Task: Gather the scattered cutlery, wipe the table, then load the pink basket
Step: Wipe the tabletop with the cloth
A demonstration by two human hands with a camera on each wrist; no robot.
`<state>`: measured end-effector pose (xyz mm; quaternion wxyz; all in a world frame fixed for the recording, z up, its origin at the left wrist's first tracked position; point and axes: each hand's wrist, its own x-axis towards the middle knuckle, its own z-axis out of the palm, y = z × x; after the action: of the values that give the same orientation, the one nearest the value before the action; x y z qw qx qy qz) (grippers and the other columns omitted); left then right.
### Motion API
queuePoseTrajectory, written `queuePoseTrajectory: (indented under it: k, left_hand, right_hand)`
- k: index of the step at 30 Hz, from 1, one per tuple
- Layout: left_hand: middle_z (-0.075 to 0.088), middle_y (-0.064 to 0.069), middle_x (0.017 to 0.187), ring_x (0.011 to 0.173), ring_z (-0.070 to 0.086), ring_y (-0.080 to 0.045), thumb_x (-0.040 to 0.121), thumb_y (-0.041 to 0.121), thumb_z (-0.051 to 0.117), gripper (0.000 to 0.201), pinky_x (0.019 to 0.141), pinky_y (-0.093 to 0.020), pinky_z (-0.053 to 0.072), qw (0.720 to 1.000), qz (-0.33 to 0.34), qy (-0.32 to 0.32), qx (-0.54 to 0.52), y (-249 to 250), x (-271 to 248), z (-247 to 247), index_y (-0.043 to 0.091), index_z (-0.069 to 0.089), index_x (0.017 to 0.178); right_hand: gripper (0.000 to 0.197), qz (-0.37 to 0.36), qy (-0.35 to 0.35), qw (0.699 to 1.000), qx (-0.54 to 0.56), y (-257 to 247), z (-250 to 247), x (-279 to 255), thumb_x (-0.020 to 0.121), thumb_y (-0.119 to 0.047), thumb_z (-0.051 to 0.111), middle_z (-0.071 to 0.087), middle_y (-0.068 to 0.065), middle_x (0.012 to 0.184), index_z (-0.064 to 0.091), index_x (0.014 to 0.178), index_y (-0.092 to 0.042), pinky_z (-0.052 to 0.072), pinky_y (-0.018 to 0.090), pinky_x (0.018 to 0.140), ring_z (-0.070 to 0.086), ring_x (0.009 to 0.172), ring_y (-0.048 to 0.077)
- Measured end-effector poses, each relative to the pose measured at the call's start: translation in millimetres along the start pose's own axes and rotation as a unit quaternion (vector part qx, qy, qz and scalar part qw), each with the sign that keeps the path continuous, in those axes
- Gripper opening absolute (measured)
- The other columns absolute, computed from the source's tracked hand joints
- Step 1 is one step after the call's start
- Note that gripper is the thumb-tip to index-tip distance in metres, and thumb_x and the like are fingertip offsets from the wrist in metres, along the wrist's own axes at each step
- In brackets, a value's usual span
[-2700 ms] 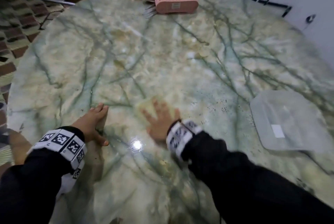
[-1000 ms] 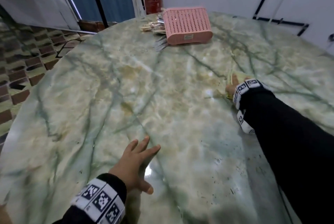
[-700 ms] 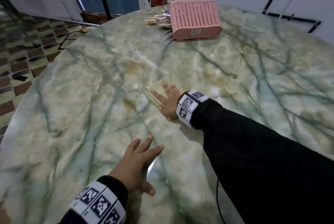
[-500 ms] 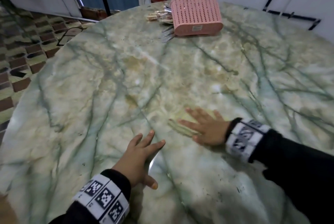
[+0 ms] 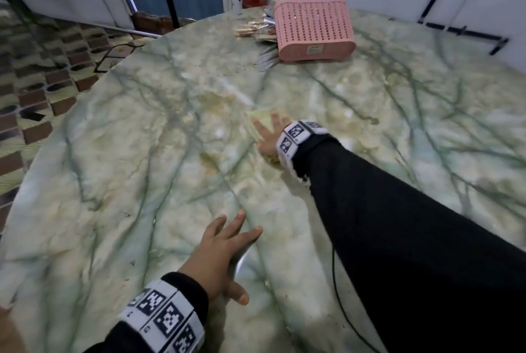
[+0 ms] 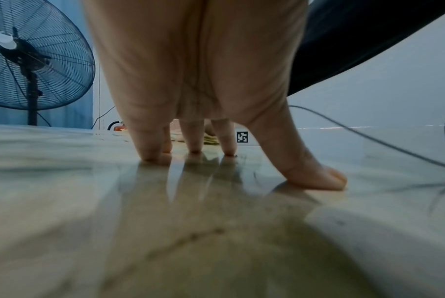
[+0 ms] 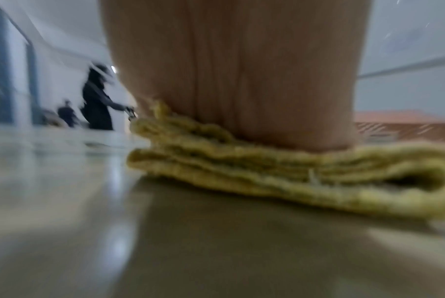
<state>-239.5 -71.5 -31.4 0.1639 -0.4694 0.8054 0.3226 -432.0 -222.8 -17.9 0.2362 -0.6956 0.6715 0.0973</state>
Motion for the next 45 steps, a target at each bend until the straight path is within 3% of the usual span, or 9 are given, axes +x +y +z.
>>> queuePoseTrajectory:
  k: [3,7,11,15,22,29,35,39,45]
  left_hand:
    - [-0.013,0.005,0.156,0.143,-0.009,-0.025,0.055,0.047,0.082,0.12,0.115,-0.033,0.006,1.0,0.009,0.012,-0.008,-1,0,-2,0.041,0.001,0.144]
    - [-0.018,0.008,0.151,0.143,-0.008,-0.026,0.054,0.047,0.083,0.123,0.115,-0.03,0.004,0.999,0.01,0.028,0.017,0,1,0,0.039,0.0,0.145]
    - [-0.017,0.01,0.152,0.143,-0.009,-0.025,0.056,0.045,0.083,0.119,0.117,-0.031,0.006,0.999,0.014,0.031,0.019,-2,2,2,0.043,0.004,0.144]
    - [-0.013,0.009,0.155,0.142,-0.008,-0.024,0.058,0.042,0.083,0.116,0.116,-0.031,0.009,0.999,0.008,0.025,0.017,1,1,-1,0.046,0.005,0.144]
    - [-0.005,0.012,0.156,0.141,-0.001,-0.023,0.067,0.038,0.078,0.1,0.114,-0.031,0.014,1.0,0.005,-0.01,0.007,5,1,-16,0.044,0.014,0.144]
    - [0.038,0.007,0.14,0.126,0.037,-0.017,0.069,0.042,0.077,0.075,0.105,-0.031,0.033,0.998,0.048,0.042,0.026,12,26,-50,0.029,0.043,0.134]
    - [0.021,0.002,0.152,0.137,0.027,-0.019,0.069,0.026,0.08,0.088,0.11,-0.034,0.03,0.994,0.054,0.015,0.093,23,62,-76,0.02,0.031,0.142]
    - [0.012,0.01,0.156,0.134,0.027,-0.016,0.067,0.021,0.079,0.096,0.108,-0.031,0.032,0.987,0.059,-0.014,0.146,15,72,-80,0.029,0.023,0.145]
    - [0.01,0.016,0.155,0.125,0.028,-0.011,0.055,0.025,0.084,0.109,0.106,-0.025,0.03,0.993,0.061,-0.021,0.1,2,80,-77,0.035,0.024,0.145]
  right_hand:
    - [0.06,-0.101,-0.038,0.991,-0.074,-19,35,-31,0.091,-0.048,0.018,-0.015,0.006,0.157,0.002,0.148,-0.038,0.004,0.054,0.115,-0.007,0.145,0.033]
    - [0.063,-0.114,-0.134,0.981,-0.084,50,45,-92,0.098,-0.039,0.037,-0.027,-0.008,0.153,-0.004,0.144,-0.046,-0.005,0.056,0.11,-0.02,0.143,0.019]
    - [0.081,0.034,-0.111,0.992,-0.046,142,13,-83,0.088,-0.067,0.024,-0.021,0.005,0.154,-0.013,0.146,-0.025,0.001,0.038,0.115,-0.014,0.143,0.026]
    - [0.065,0.194,0.032,0.98,0.009,192,-17,-42,0.098,-0.037,0.039,-0.006,0.017,0.156,0.001,0.15,-0.024,0.008,0.046,0.115,0.001,0.143,0.039]
    - [0.068,0.097,0.018,0.994,-0.047,105,-27,37,0.096,-0.048,0.036,-0.015,0.01,0.156,-0.008,0.146,-0.041,0.01,0.051,0.114,-0.002,0.143,0.039]
    - [0.061,-0.074,-0.066,0.989,-0.108,47,21,-46,0.099,-0.039,0.033,-0.022,0.0,0.155,-0.007,0.146,-0.04,0.0,0.047,0.113,-0.013,0.144,0.024]
    - [0.062,0.094,-0.051,0.989,-0.101,163,-26,-19,0.101,-0.032,0.031,-0.015,0.014,0.156,-0.008,0.148,-0.023,0.006,0.032,0.113,-0.007,0.145,0.03]
    - [0.062,0.208,0.035,0.977,-0.04,211,-59,31,0.099,-0.032,0.039,0.004,0.022,0.155,0.006,0.15,-0.019,0.014,0.042,0.113,0.01,0.142,0.04]
    - [0.063,0.07,0.025,0.995,-0.072,105,-52,88,0.099,-0.041,0.034,-0.01,0.012,0.157,-0.004,0.148,-0.035,0.009,0.046,0.114,0.0,0.144,0.037]
